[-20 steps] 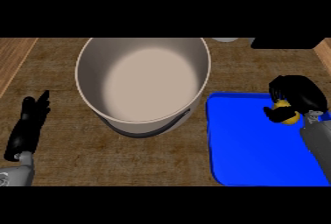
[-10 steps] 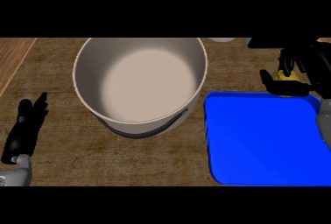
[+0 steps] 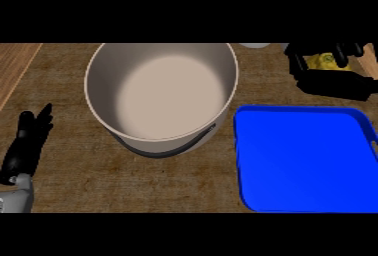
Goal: Pick the lemon from the tray and place it in the pot
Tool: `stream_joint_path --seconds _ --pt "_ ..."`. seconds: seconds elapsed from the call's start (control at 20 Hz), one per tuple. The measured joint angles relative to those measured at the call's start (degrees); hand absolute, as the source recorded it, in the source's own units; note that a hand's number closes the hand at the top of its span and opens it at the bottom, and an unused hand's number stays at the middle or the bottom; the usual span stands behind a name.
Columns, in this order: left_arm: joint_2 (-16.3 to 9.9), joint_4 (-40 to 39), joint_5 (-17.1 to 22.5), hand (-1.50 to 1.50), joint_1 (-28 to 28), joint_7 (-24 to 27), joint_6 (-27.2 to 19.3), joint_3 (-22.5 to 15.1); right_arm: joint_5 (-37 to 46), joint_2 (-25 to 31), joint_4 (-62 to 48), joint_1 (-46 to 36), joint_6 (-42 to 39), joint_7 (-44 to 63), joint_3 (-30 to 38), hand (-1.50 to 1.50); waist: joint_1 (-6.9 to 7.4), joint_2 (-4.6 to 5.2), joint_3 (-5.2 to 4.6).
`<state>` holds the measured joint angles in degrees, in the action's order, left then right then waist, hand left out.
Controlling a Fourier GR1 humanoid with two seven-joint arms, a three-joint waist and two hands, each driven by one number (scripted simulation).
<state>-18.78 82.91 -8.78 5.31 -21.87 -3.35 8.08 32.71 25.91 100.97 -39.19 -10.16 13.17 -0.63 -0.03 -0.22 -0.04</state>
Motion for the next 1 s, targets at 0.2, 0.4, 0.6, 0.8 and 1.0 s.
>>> stream_joint_path --seconds 0.2,0.4,0.6,0.8,1.0 --pt "0.5 0.8 -0.6 0.00 0.6 -1.1 0.0 -0.5 -1.0 -2.8 -0.8 -7.4 -4.7 7.1 -2.2 1.50 0.36 0.06 -0.01" --pt "1.0 0.9 -1.2 0.00 1.2 -1.5 -0.4 -0.7 0.0 -7.8 -5.2 -15.5 -6.8 14.0 -5.5 1.50 0.69 0.14 -0.03" --pt "0.8 0.6 -0.9 0.00 0.8 -0.8 0.4 -0.2 1.9 -12.8 -12.3 -21.6 -6.4 17.8 -7.5 1.50 0.96 0.23 -0.04" --pt "1.0 -0.4 -1.0 0.00 0.4 0.6 0.6 0.2 2.7 -16.5 -20.1 -25.6 -6.2 17.5 -8.1 1.50 0.97 0.31 -0.02" --pt "1.6 -0.8 -1.9 0.00 1.3 0.5 -0.2 -0.1 4.2 -19.7 -28.3 -26.4 -4.2 14.4 -9.2 1.50 1.00 0.41 -0.01"
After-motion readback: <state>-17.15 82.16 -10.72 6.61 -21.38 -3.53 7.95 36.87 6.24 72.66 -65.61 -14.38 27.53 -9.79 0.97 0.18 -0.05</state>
